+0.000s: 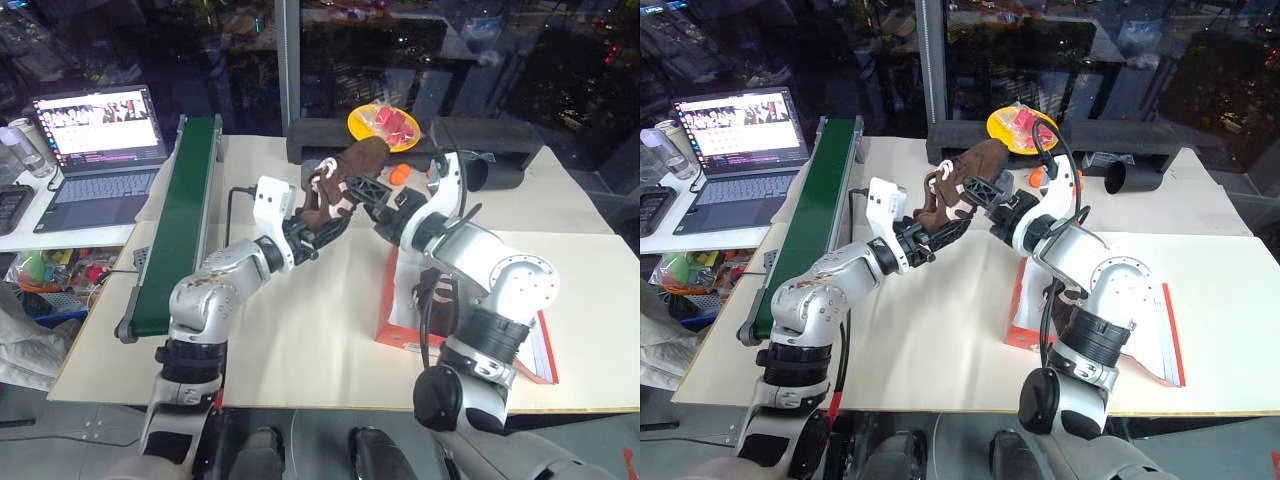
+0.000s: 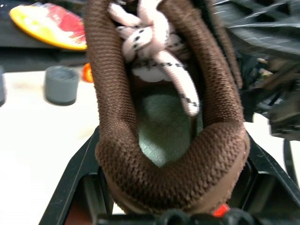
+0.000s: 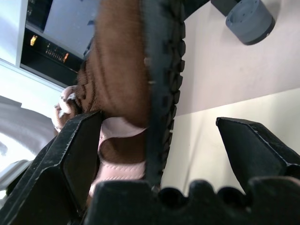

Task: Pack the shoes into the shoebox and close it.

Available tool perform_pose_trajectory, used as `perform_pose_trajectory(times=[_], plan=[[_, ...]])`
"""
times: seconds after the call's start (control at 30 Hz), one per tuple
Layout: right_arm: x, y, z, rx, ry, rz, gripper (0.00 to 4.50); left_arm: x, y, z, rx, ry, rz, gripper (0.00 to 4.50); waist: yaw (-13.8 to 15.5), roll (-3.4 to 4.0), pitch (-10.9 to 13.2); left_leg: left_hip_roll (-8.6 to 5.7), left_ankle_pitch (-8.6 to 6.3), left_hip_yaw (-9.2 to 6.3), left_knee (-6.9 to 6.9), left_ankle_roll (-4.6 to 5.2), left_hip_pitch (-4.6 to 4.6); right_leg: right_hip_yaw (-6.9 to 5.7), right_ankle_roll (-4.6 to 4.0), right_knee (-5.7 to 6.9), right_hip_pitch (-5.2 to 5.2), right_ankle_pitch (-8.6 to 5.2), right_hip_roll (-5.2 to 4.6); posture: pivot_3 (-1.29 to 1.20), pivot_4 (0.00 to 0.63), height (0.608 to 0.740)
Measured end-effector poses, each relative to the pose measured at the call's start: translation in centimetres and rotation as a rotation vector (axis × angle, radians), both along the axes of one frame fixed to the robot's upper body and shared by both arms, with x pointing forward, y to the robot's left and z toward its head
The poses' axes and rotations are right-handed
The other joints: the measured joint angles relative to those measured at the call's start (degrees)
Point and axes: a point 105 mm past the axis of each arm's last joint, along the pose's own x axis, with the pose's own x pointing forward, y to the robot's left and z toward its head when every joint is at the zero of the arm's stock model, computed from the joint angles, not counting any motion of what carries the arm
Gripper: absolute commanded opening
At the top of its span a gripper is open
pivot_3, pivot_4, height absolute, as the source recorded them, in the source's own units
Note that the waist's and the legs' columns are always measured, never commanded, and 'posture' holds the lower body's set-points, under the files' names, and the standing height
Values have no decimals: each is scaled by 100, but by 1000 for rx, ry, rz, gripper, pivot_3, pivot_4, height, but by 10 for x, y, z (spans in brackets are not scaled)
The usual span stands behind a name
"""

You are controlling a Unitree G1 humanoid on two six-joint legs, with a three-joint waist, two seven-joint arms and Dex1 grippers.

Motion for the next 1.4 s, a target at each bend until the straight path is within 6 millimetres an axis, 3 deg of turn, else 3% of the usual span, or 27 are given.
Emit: perform_pose_trajectory(times=[0.1,0.13,0.23,0.43,0.73,0.87,1.1,1.17,1.27,1.4], plan=[[3,-2,3,20,-7,-18,4500,-1,-1,-1,1,4,-3,2445,3,1,1,0,0,0,0,0,-1,0,0,-1,0,0,0,0,150,740],[3,-3,4,28,-11,-21,3996,0,-1,-1,1,4,-3,2441,2,1,1,0,0,0,0,0,-1,0,0,-2,0,0,0,0,150,740],[3,-3,9,53,-25,-21,3208,-1,-1,-1,5,4,-4,2441,6,2,1,0,0,0,0,0,-1,0,0,-2,0,0,0,0,150,740],[2,-1,13,56,-30,-18,1116,-2,-3,-1,23,-8,-13,2441,3,3,2,0,0,0,0,0,-2,0,0,-2,-1,-1,0,0,150,740],[2,3,15,61,-24,-24,1116,-2,-2,0,42,-28,-12,2441,7,5,3,0,0,0,-1,0,-2,0,0,-3,0,-1,0,0,150,740],[2,5,15,74,-15,-34,354,-2,-2,1,43,-34,-11,2441,3,5,3,0,0,0,0,0,-2,0,0,-3,-1,-1,0,0,150,740],[-1,6,19,55,-38,-50,332,-3,-3,3,40,-53,-19,2441,6,5,4,0,0,-1,-1,0,-3,0,0,-4,0,-1,-1,0,150,740],[-2,6,19,36,-44,-53,332,-3,-3,3,41,-54,-22,3411,6,5,4,0,0,-1,0,0,-3,0,0,-4,-1,-1,-1,0,150,740],[-2,4,19,20,-48,-65,332,-6,-8,-2,64,-48,-50,4469,8,6,4,0,0,-1,0,0,-3,-1,-1,-5,0,-1,-1,0,150,740],[1,-8,13,-6,-24,-120,332,-9,-10,-8,113,-44,-72,4490,12,6,4,0,0,-1,-1,0,-4,-1,-1,-5,0,-2,-1,0,150,740]])
